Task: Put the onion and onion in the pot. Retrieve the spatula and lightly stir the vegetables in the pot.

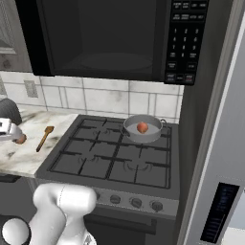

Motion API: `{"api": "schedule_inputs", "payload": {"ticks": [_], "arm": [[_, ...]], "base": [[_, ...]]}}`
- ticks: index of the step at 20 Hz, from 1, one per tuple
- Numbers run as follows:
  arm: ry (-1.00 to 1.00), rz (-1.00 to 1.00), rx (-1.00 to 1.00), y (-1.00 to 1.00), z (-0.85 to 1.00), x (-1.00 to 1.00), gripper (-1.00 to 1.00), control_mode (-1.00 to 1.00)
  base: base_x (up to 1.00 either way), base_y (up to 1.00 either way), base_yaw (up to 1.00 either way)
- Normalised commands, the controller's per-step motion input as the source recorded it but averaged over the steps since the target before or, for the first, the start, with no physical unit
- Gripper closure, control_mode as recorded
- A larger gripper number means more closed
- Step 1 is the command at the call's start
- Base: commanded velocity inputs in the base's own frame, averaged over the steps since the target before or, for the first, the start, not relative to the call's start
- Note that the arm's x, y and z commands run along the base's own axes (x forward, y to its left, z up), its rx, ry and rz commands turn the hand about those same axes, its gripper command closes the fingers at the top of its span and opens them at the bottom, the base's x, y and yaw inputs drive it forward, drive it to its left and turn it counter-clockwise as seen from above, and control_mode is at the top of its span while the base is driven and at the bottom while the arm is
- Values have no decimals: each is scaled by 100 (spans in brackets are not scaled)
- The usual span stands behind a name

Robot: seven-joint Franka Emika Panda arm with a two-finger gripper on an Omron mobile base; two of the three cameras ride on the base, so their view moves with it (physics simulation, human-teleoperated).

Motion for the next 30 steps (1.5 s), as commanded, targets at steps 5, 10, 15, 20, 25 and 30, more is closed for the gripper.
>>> {"api": "schedule_inputs", "payload": {"ticks": [5, 10, 15, 20, 25, 30], "arm": [[1, 49, 1, 15, -30, 72, -100, -100], [8, 42, 0, 36, -30, 71, -100, -100], [15, 31, 0, 44, -24, 64, -100, -100], [14, 13, -6, 52, -15, 44, -100, -100], [6, 0, -5, 49, -9, 52, -100, -100], [2, 0, -15, 49, -28, 41, -100, -100]], "base": [[0, 0, 0], [0, 0, 0], [0, 0, 0], [0, 0, 0], [0, 0, 0], [0, 0, 0]]}}
